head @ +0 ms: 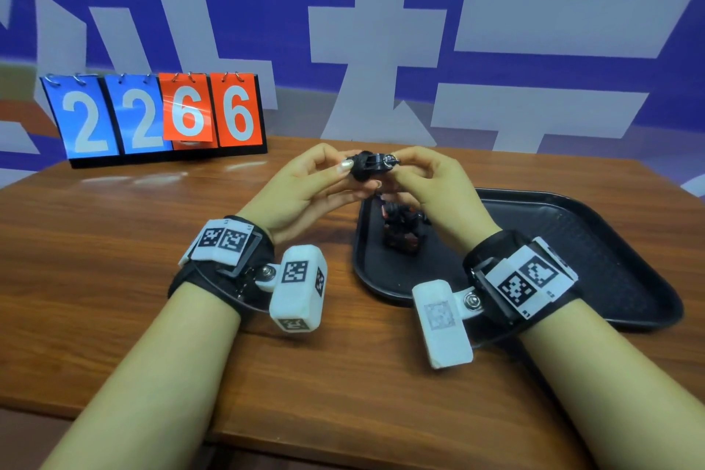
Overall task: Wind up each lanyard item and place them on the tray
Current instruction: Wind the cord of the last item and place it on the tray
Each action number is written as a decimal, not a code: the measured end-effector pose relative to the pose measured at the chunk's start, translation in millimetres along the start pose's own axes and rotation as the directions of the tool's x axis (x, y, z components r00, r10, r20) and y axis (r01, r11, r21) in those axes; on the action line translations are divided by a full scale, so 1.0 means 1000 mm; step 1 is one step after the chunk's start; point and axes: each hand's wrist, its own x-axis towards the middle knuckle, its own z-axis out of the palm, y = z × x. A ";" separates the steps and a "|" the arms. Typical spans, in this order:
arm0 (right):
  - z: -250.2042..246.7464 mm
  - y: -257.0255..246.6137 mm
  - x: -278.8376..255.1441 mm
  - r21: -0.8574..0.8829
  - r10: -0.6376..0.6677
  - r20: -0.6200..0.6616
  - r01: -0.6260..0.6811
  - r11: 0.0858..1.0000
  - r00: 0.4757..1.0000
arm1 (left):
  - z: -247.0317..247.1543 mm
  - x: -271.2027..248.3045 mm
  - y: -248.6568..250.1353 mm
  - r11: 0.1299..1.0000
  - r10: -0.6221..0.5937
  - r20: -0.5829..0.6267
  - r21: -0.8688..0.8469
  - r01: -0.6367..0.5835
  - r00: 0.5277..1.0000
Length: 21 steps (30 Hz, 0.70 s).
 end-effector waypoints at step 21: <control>0.008 0.001 -0.007 0.294 0.438 -0.034 -0.410 0.864 0.899 | -0.002 0.008 -0.010 0.806 0.160 -0.128 0.589 -0.055 0.979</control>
